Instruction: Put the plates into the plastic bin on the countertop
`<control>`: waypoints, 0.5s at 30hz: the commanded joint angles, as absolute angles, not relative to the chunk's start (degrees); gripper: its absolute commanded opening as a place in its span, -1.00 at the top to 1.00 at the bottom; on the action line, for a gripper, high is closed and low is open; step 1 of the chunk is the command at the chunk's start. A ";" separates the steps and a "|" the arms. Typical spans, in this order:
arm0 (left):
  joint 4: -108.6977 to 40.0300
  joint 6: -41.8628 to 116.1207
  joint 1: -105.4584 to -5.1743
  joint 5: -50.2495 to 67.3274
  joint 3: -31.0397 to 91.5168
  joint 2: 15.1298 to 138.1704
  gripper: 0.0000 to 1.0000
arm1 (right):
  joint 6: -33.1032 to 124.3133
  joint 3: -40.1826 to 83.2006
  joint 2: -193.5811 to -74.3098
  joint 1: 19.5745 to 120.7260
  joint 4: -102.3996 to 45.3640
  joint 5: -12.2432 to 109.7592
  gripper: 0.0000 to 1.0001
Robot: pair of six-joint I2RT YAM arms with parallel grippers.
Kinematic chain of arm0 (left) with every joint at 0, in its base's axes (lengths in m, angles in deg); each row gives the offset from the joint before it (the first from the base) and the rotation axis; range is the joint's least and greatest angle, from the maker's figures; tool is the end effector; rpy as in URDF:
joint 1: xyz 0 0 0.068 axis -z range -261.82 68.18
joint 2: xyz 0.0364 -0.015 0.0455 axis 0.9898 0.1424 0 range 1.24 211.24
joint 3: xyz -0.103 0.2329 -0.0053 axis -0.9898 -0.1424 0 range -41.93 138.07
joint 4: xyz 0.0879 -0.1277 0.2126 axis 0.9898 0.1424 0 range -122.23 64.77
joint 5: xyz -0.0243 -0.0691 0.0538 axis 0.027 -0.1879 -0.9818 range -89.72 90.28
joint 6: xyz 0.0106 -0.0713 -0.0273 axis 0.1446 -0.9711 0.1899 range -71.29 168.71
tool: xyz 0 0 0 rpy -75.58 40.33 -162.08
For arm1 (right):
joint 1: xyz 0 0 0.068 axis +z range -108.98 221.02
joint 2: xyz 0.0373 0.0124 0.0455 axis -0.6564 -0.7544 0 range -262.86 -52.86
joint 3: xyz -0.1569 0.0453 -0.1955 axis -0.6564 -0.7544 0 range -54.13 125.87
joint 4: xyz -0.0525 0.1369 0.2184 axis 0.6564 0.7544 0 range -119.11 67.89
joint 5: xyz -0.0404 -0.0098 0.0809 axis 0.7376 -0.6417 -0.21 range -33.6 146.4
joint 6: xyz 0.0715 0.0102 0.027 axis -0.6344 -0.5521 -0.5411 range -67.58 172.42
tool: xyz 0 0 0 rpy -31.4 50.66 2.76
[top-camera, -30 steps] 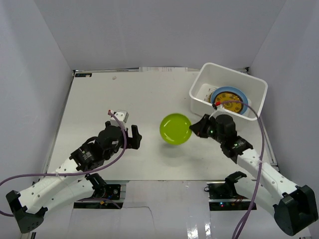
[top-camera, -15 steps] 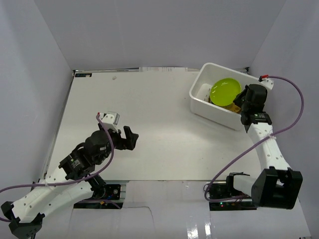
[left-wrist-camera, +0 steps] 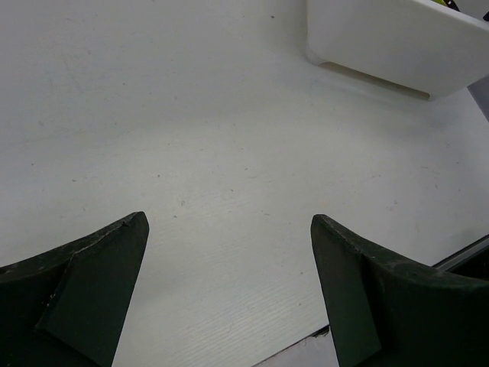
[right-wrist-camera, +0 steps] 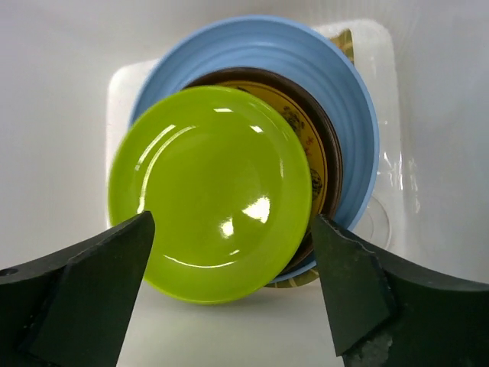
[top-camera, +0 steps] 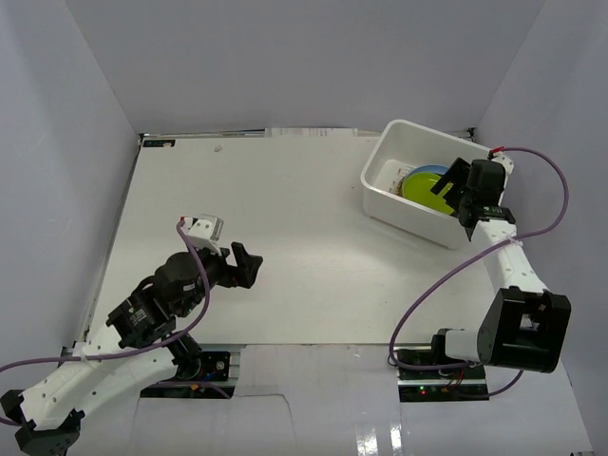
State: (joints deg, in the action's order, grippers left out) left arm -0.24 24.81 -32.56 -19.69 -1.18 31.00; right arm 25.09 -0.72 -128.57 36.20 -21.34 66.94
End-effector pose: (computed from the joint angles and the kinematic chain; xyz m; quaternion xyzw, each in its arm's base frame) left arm 0.1244 -0.1100 0.2926 0.0823 0.8134 -0.2177 0.5332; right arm 0.3282 -0.0398 0.2436 0.2830 0.8162 0.0190 0.5033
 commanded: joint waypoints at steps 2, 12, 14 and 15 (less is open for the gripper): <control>-0.94 24.89 -32.68 -20.02 -1.50 30.51 -0.96 | 25.09 5.89 -121.35 36.10 -21.12 62.31 -0.90; -1.64 24.45 -33.12 -19.41 -0.89 31.22 -0.96 | 19.99 -11.72 -99.37 44.07 -27.44 36.91 -0.80; -1.82 24.10 -33.21 -20.11 -0.71 30.60 -0.96 | 18.68 -16.05 -94.56 46.46 -30.06 30.08 -0.80; -1.82 23.84 -33.13 -20.20 -0.62 30.25 -0.96 | 17.80 -20.16 -92.87 48.73 -31.65 28.03 -0.80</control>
State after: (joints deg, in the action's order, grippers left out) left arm -0.94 24.55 -32.87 -19.73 -1.18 31.11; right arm 20.87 -12.56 -95.41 44.77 -28.18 41.26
